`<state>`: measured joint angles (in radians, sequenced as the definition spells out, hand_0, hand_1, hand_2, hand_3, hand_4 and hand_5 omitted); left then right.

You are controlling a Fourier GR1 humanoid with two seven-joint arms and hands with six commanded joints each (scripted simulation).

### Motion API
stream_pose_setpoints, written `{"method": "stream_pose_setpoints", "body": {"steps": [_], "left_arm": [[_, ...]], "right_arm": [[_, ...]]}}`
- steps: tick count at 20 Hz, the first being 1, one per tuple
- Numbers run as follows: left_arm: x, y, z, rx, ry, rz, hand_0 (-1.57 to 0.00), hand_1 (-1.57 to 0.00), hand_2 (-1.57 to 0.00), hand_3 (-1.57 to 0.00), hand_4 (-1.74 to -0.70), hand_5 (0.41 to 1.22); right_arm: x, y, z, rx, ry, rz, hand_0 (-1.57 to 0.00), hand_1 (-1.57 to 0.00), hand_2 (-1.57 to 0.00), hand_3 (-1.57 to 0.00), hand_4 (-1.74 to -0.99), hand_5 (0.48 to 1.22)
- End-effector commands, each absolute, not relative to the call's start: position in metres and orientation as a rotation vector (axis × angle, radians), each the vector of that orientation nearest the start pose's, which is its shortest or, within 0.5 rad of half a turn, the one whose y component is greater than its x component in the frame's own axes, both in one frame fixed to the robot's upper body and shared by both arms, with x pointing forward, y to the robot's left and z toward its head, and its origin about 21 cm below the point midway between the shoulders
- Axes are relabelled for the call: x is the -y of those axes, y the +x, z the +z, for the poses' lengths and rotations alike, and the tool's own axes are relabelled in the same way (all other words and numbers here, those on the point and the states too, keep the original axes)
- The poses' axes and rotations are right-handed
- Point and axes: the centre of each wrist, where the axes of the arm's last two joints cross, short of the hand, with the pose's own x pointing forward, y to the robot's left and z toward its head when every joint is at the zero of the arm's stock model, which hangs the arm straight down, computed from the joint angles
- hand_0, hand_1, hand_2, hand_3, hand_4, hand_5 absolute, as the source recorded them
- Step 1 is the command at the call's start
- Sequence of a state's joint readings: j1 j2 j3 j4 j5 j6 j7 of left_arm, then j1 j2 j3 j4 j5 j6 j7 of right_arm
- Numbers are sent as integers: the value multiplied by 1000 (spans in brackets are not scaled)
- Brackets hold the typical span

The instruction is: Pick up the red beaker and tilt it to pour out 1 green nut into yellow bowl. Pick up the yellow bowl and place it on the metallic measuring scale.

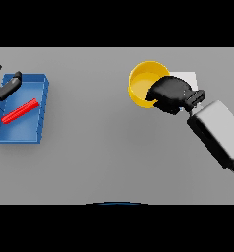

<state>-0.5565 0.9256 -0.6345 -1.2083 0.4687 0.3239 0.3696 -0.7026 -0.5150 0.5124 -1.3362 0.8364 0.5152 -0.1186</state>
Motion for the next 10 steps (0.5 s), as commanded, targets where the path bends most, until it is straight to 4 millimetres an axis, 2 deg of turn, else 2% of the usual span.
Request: {"method": "stream_pose_setpoints", "body": {"steps": [1, 10], "left_arm": [[-337, 340, 105, 1141, 582, -410, 1, 1, 1, 1, -729, 715], [-337, 339, 108, 1102, 599, -391, 1, 1, 1, 1, -732, 735]], "right_arm": [[185, 367, 130, 1298, -623, 1938, -1568, -1570, -1536, -1153, -1741, 1221], [233, 398, 113, 1227, -753, 1784, -1571, -1571, -1542, -1150, -1741, 1221]]}}
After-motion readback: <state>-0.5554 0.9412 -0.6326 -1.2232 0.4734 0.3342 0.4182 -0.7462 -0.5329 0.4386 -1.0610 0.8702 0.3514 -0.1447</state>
